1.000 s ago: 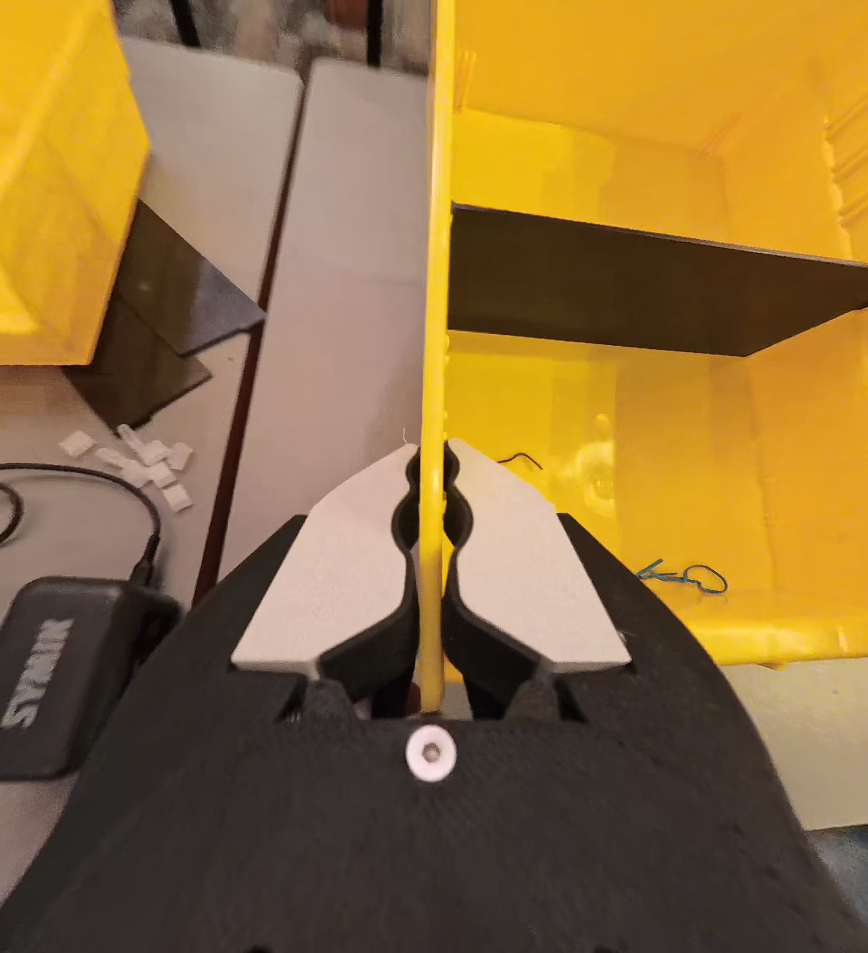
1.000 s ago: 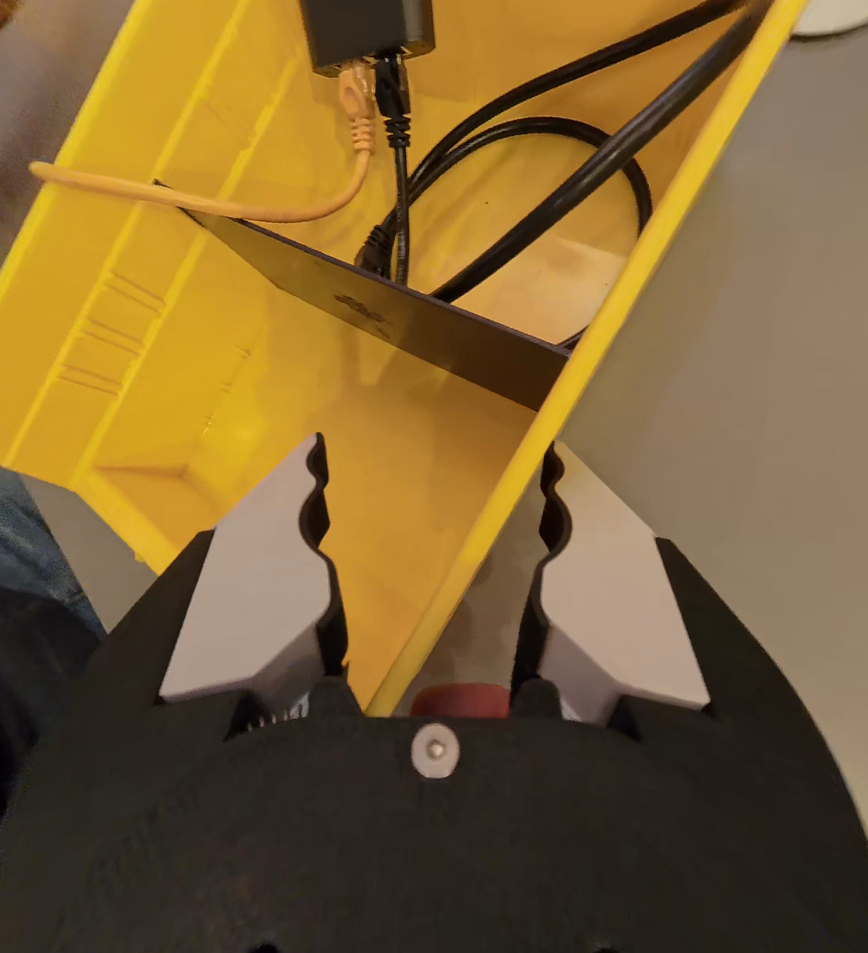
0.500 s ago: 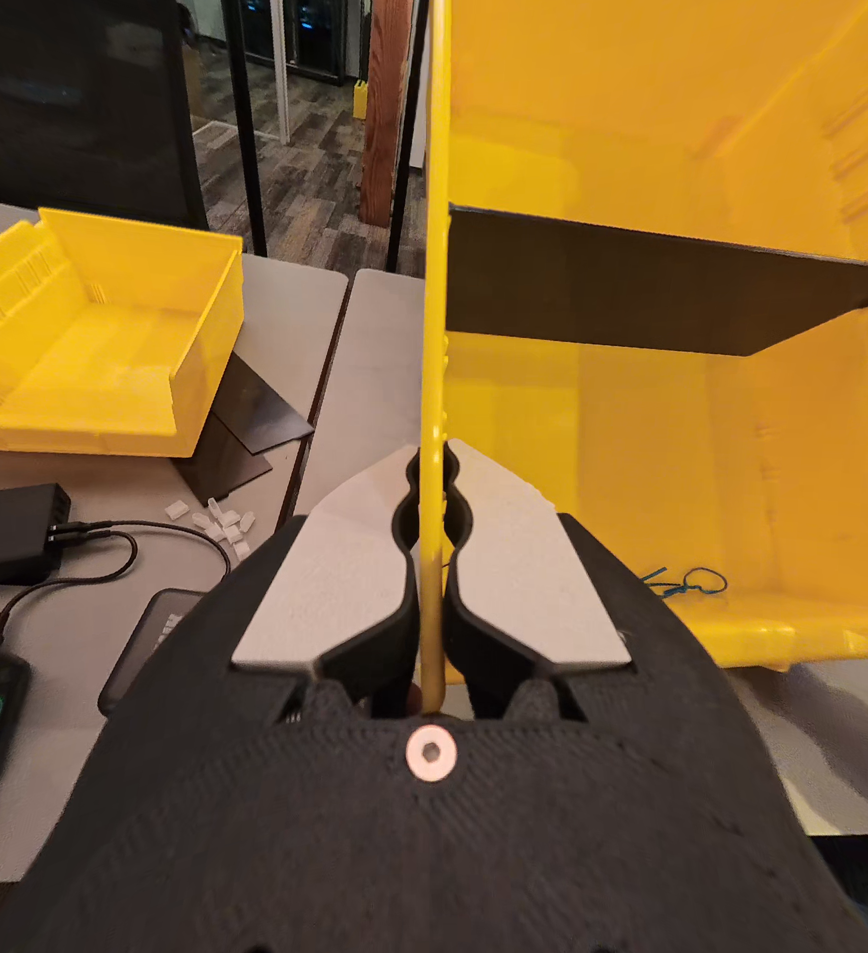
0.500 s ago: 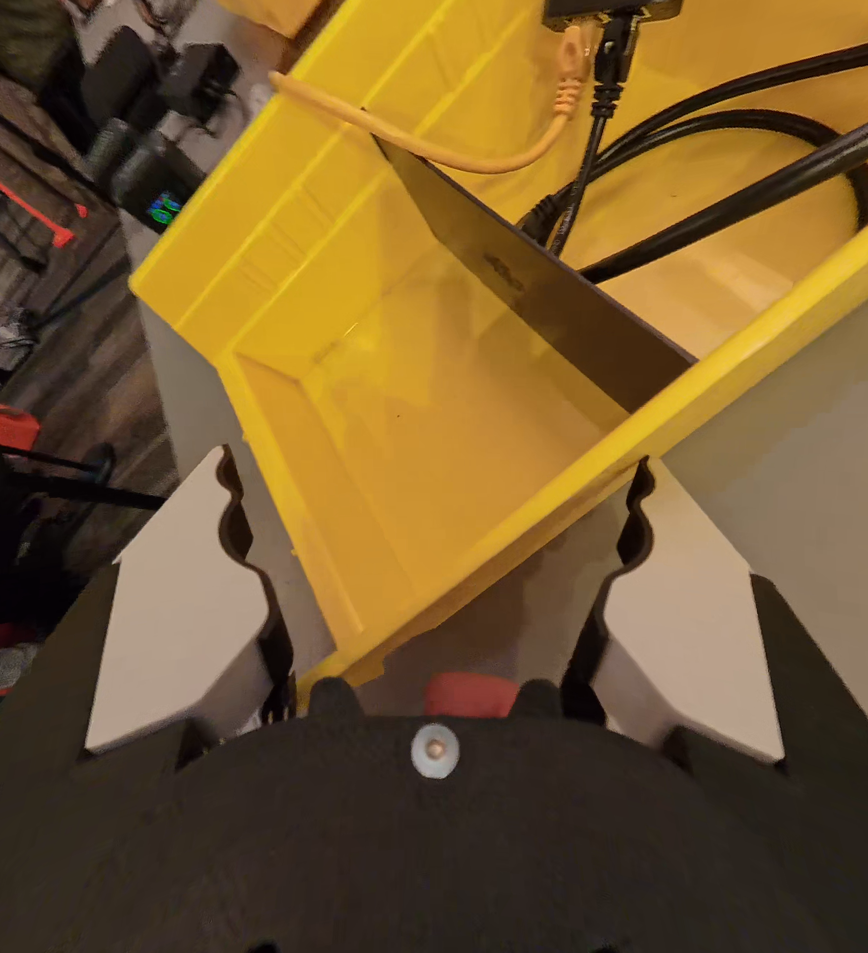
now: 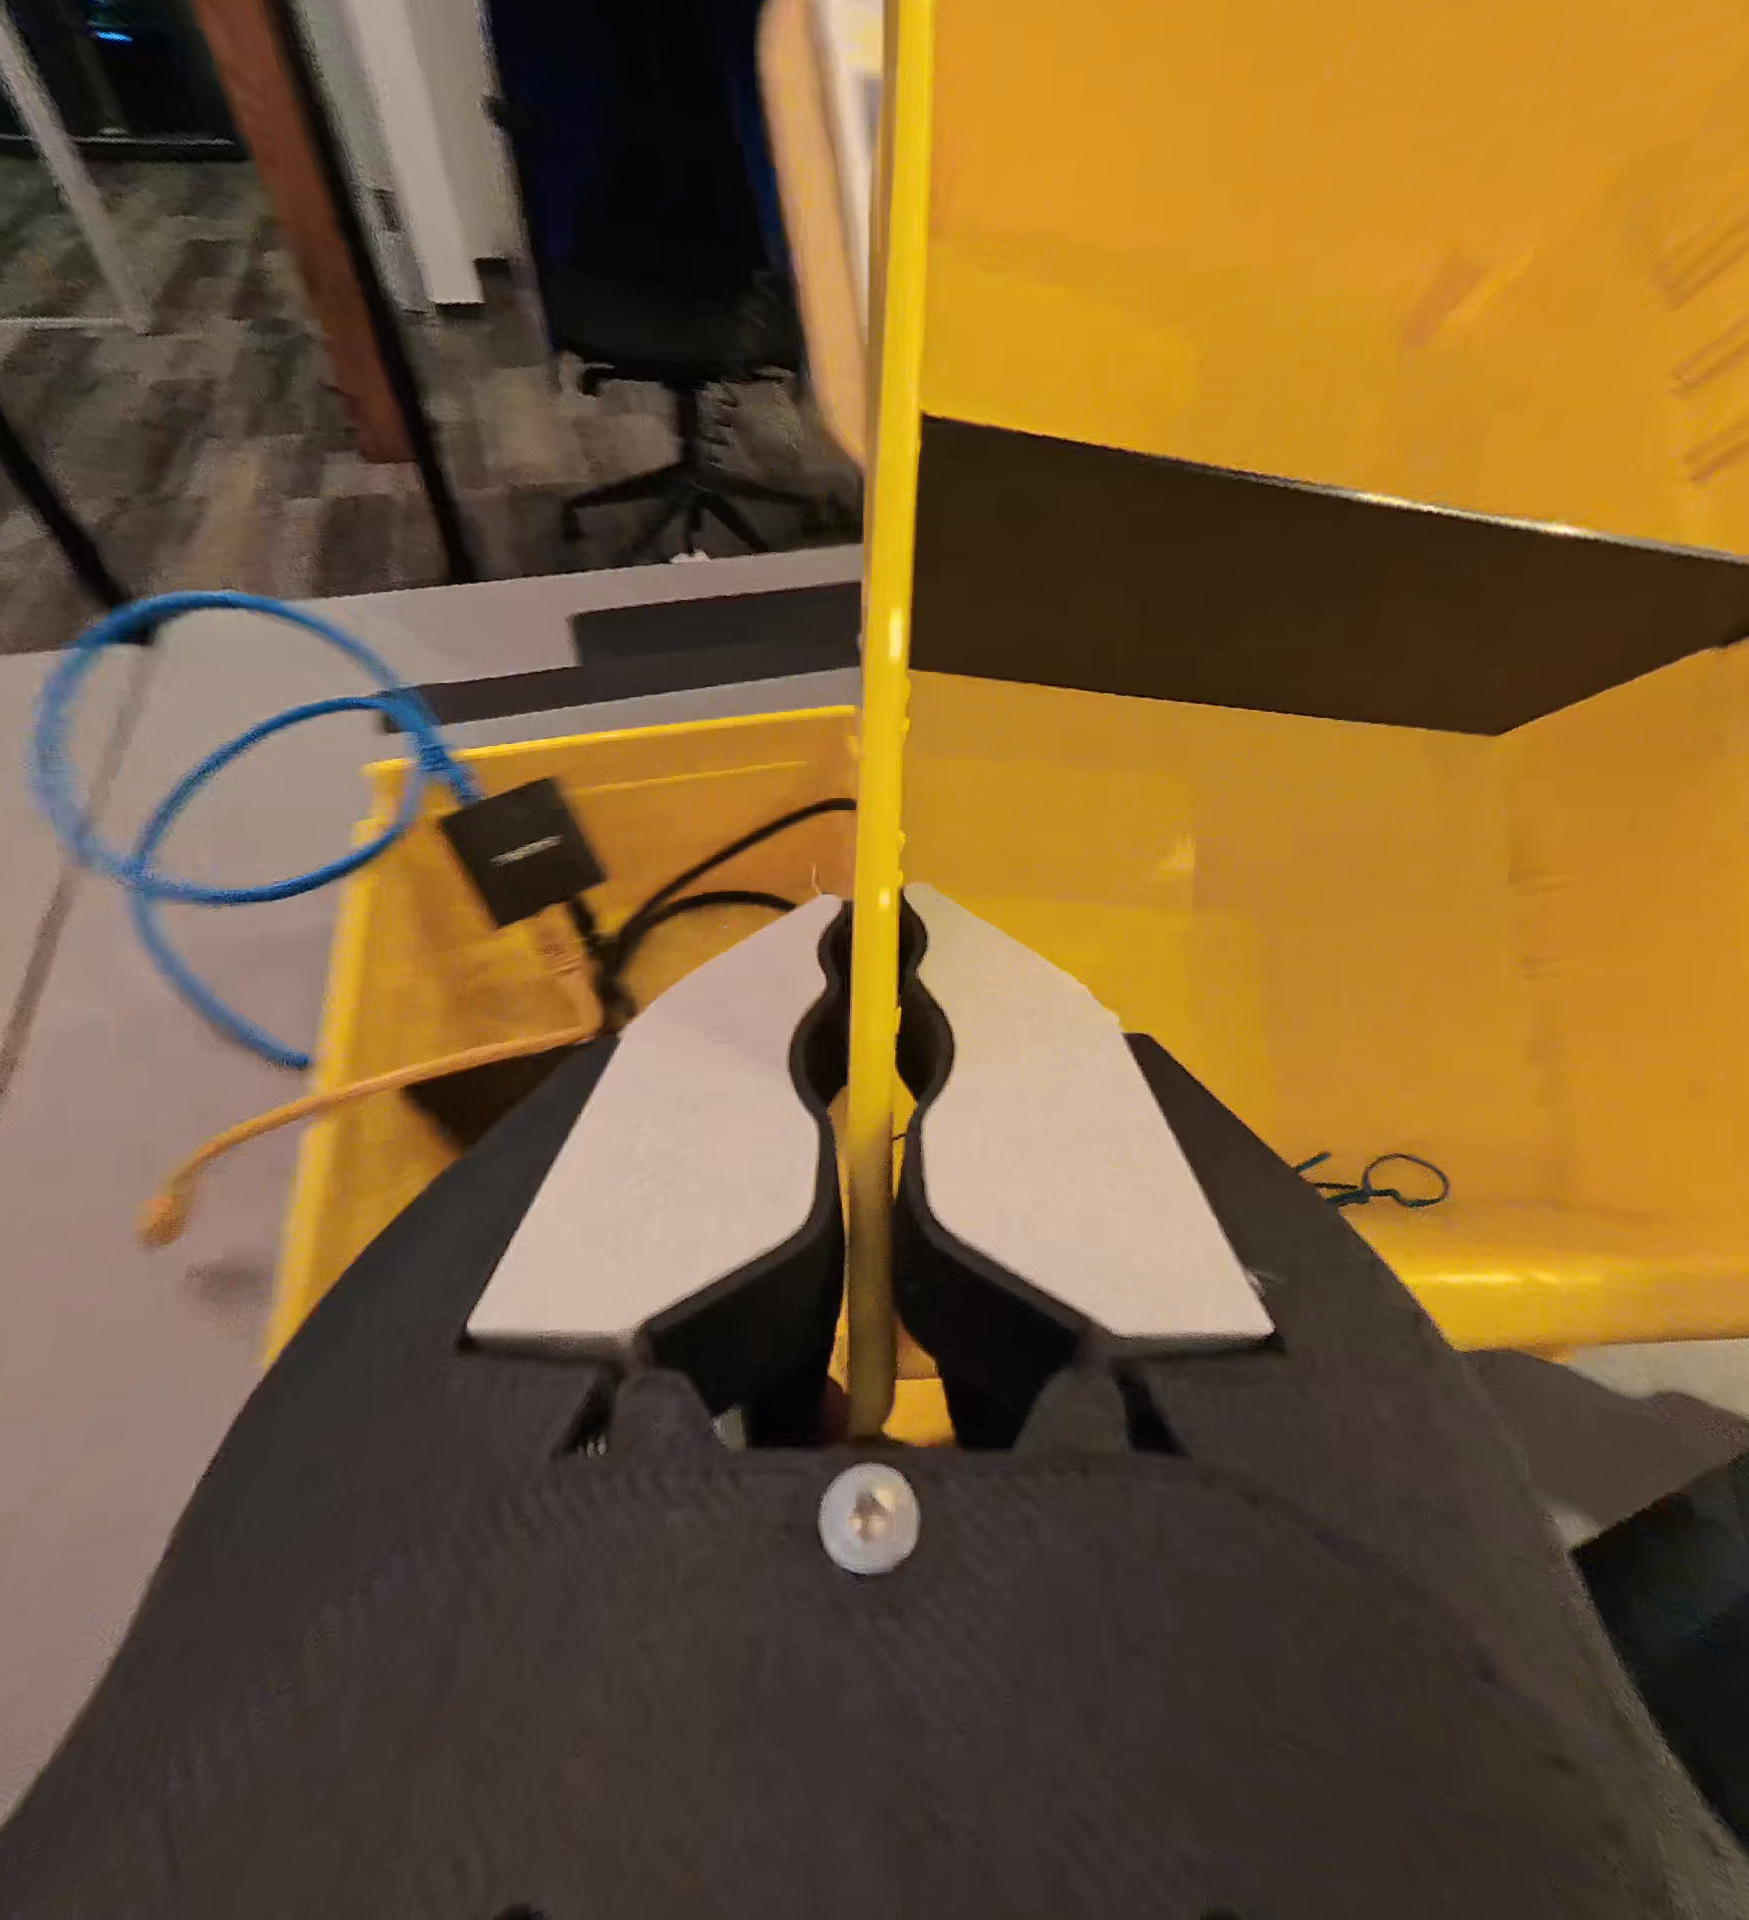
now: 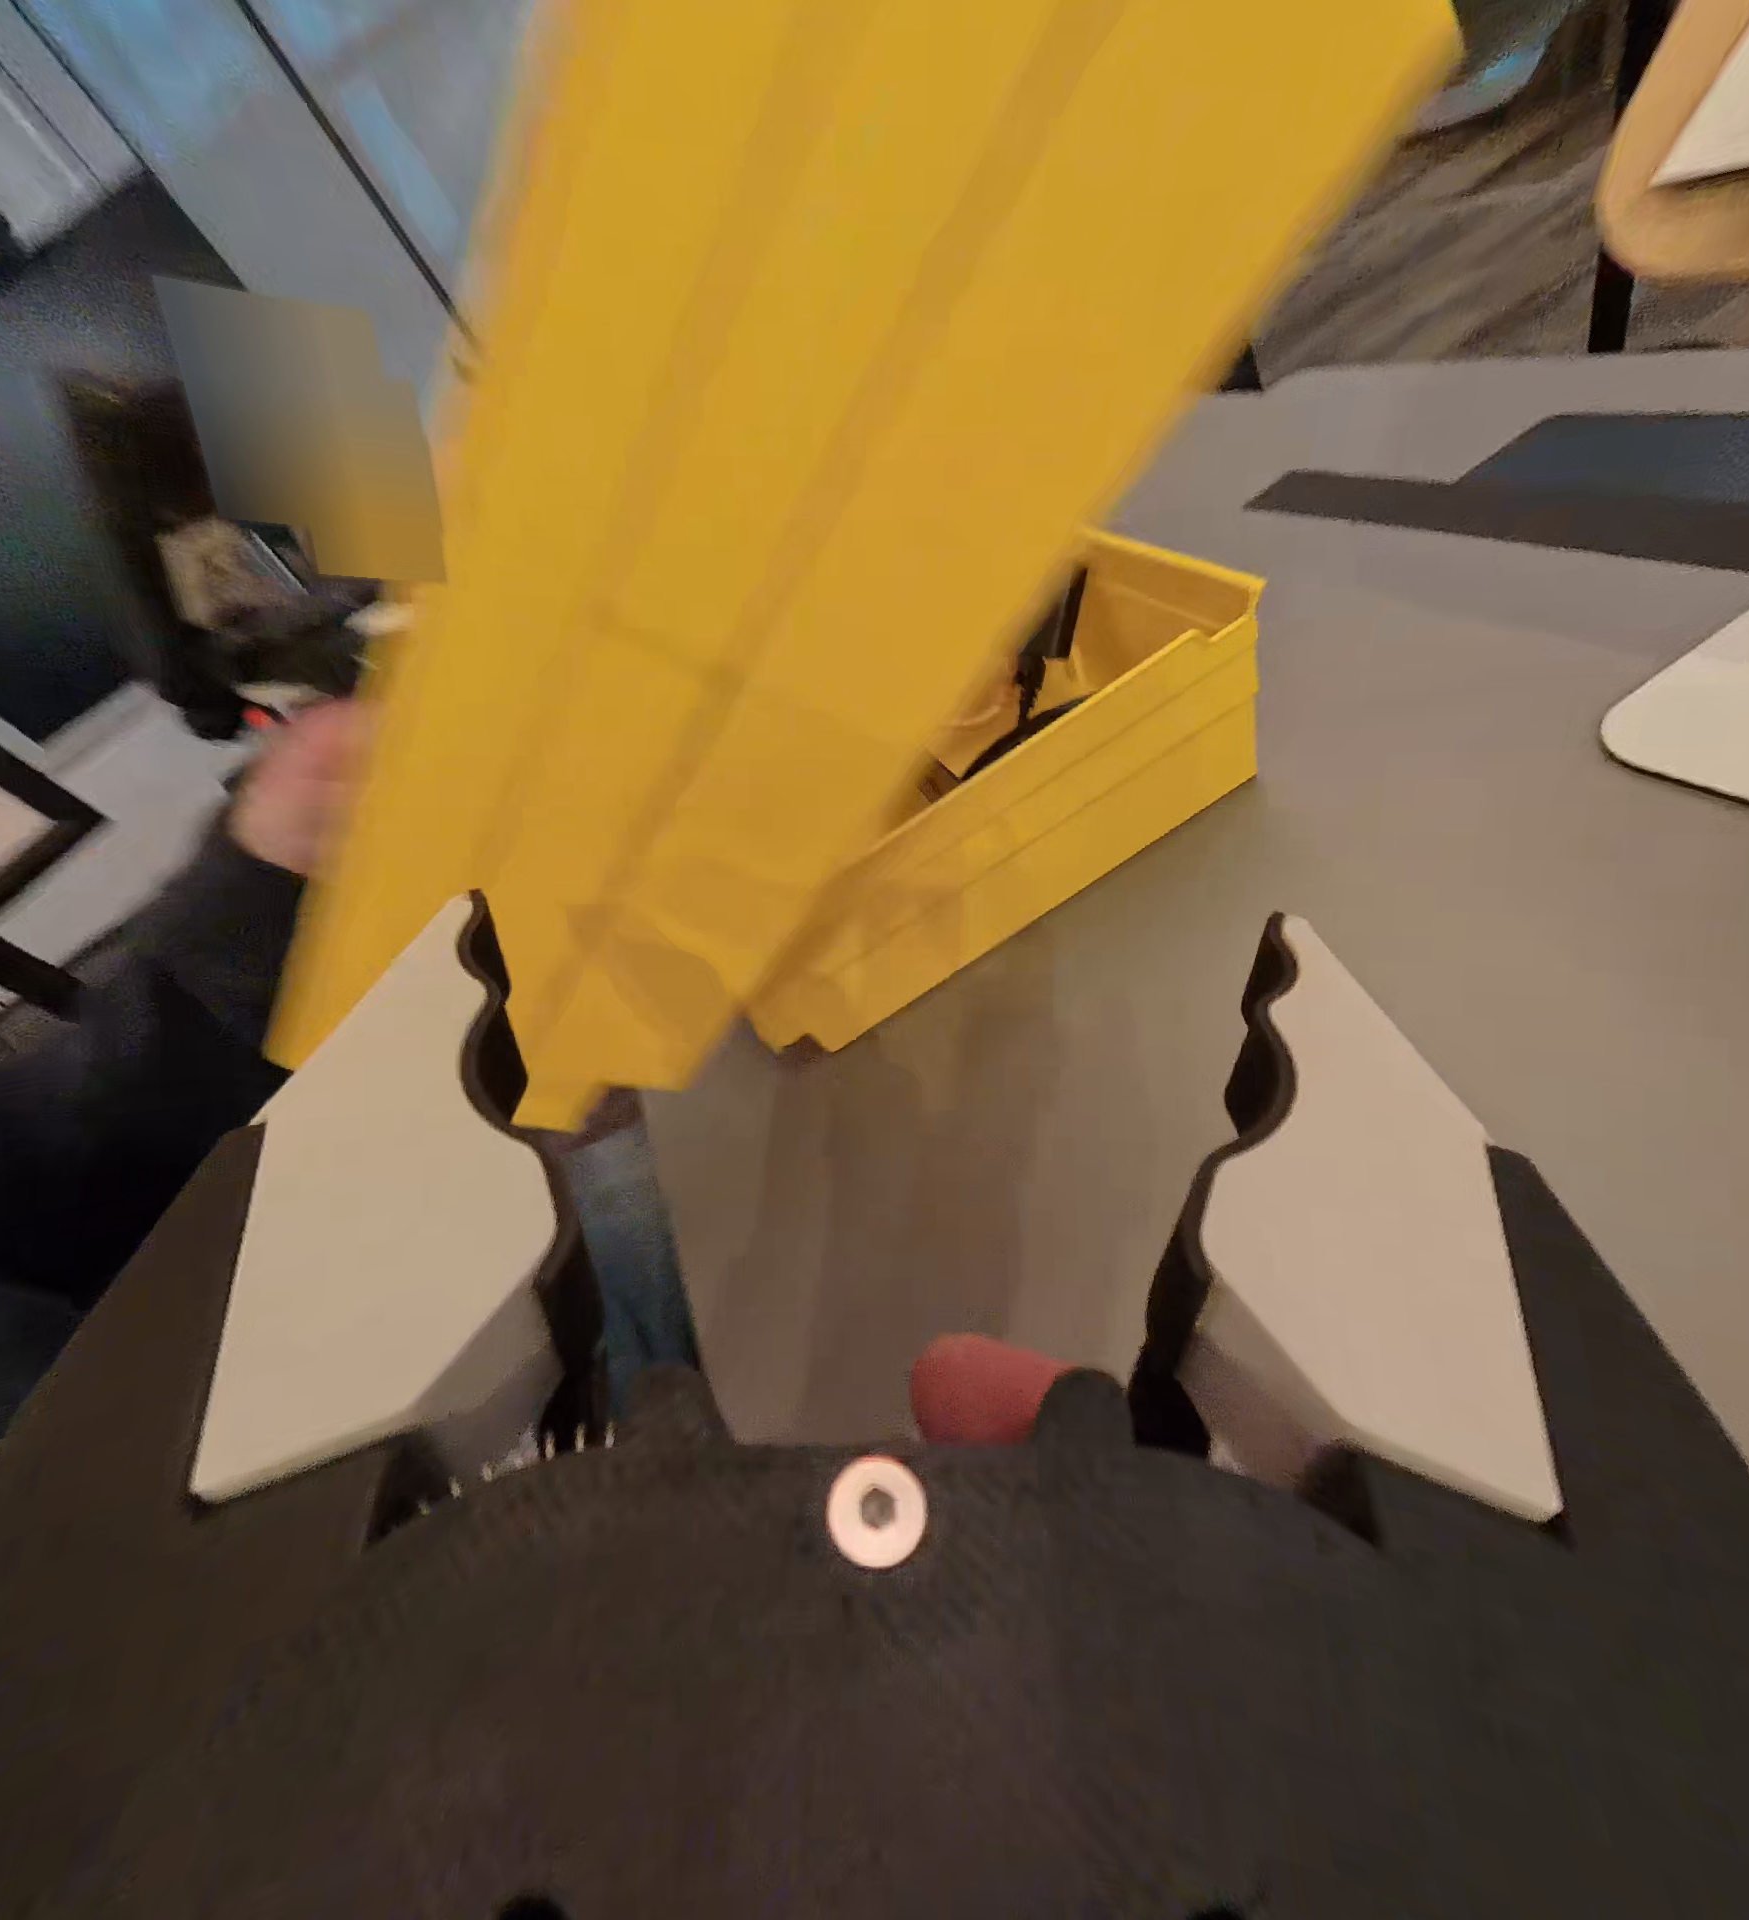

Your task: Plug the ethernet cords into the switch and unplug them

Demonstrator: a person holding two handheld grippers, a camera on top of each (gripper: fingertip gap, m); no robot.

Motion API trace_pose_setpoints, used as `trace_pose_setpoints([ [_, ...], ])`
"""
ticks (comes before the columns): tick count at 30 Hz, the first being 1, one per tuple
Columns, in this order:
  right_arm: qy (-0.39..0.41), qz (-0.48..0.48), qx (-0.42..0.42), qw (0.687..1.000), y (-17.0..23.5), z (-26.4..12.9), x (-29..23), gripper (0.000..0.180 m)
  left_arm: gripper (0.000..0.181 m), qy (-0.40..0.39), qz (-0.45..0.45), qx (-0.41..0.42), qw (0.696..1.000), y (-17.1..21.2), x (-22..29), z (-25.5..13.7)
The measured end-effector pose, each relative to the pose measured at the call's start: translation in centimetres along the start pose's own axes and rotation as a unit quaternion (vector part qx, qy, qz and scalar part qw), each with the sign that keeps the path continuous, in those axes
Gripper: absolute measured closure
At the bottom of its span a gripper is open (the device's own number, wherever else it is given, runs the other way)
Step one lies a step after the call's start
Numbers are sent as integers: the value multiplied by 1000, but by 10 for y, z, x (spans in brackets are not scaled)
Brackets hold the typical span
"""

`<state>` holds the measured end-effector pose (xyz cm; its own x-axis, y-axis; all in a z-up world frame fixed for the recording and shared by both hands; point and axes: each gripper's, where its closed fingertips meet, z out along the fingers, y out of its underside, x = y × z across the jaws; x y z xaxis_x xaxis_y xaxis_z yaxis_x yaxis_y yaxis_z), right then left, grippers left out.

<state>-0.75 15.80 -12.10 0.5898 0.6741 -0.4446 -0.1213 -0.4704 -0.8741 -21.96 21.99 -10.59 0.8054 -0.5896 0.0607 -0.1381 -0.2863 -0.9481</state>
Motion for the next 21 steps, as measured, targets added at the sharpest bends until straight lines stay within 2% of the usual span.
trace_pose_setpoints([
  [2,-18,13,46,999,-10,-45,-13,51,177,30,19,-19,999,7,44,31],
  [4,13,7,72,997,-8,-79,-12,51,177,64,34,-38,997,15,87,60],
  [7,80,26,60,995,18,-109,6,51,176,106,76,-67,989,29,144,95],
  [9,136,43,51,988,37,-125,27,40,177,110,103,-83,985,42,173,116],
  [11,179,67,55,980,52,-141,51,41,176,121,100,-100,983,57,196,132],
  [13,220,69,37,972,68,-155,73,47,176,129,92,-114,981,72,215,144],
  [15,253,69,17,965,80,-165,92,46,175,133,92,-134,978,91,233,152],
  [19,306,73,-27,949,97,-185,129,45,160,183,90,-182,962,133,276,156],
  [21,332,60,-64,939,106,-195,146,54,151,216,78,-195,954,143,294,153],
])
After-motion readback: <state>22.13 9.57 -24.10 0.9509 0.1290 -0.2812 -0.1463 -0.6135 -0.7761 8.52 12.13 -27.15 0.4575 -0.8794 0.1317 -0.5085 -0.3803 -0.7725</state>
